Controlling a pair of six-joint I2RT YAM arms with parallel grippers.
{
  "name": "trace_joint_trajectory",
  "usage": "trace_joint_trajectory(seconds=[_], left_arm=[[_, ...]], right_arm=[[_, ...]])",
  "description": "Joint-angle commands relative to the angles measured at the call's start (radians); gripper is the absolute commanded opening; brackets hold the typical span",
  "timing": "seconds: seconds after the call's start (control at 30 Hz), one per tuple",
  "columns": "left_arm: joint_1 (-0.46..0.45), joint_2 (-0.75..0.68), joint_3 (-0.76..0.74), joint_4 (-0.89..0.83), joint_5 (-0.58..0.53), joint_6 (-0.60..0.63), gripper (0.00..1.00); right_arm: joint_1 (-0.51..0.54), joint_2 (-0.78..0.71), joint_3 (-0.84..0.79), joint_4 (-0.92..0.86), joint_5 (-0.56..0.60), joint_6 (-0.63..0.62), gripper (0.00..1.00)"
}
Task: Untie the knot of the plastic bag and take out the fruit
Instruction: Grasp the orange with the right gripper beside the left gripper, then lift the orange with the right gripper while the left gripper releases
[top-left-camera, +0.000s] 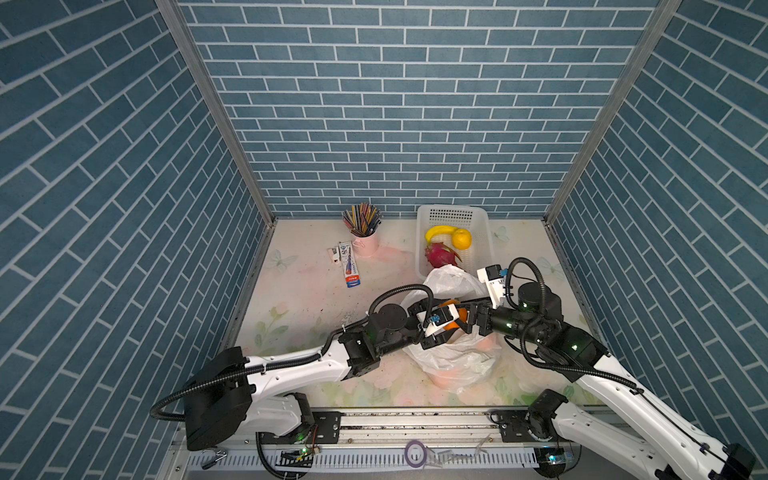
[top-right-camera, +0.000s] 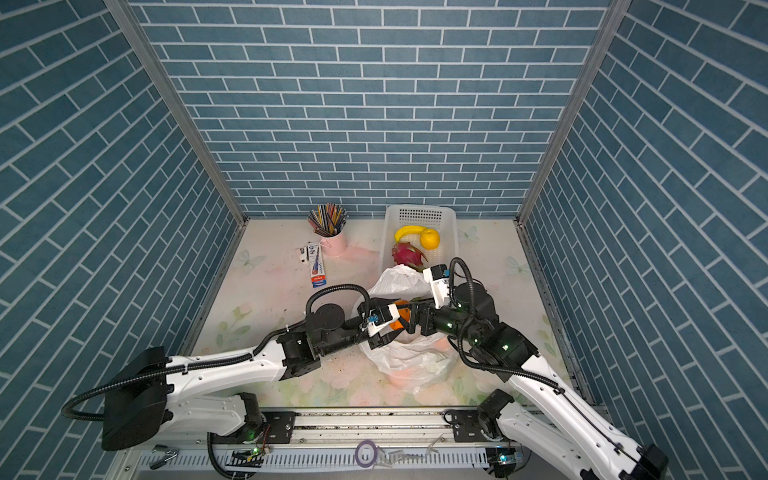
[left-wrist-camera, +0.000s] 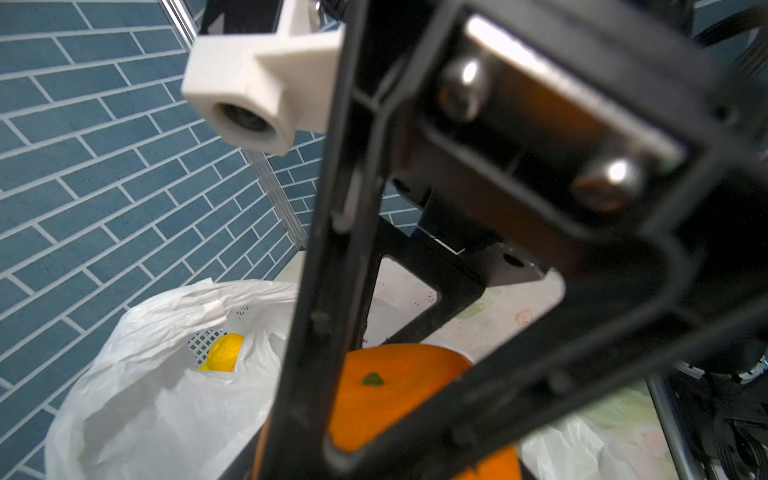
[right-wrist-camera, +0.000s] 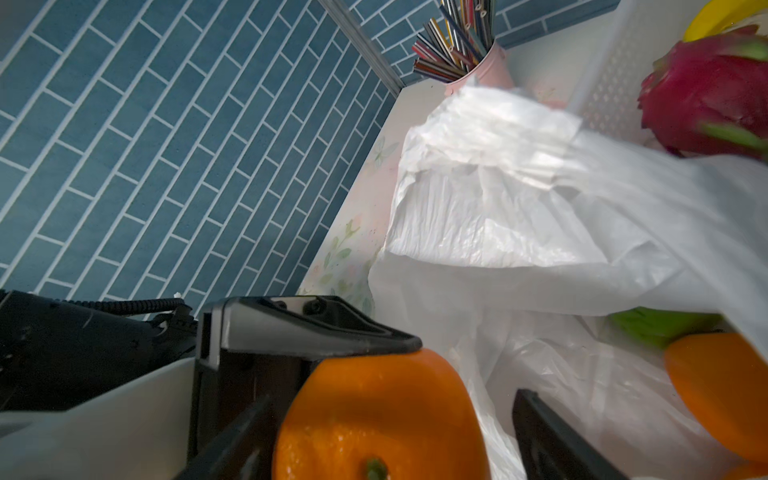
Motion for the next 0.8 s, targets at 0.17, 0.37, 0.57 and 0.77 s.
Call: trace_joint_trajectory(seconds=[0.17, 0.37, 0.57, 0.77], left_arm=[[0.001, -0.009, 0.035, 0.014, 0.022, 0.038, 0.59], [0.0, 0.0, 0.047, 0.014, -0.03, 0.035, 0.75], [0.014, -0.018, 0.072, 0.007, -0.101, 0.024, 0.88], [0.077, -0.056, 0.104, -0.011, -0.111, -0.028, 0.88]], right_arm=[[-0.001, 0.028, 0.004, 0.074, -0.088, -0.036, 0.64], [-0.001, 0.033, 0.017, 0.056, -0.062, -0.05, 0.55], [-0.005, 0.023, 0.07, 0.031, 0.076, -0.086, 0.52], [-0.067, 0.038, 0.138, 0.058, 0.145, -0.135, 0.52]])
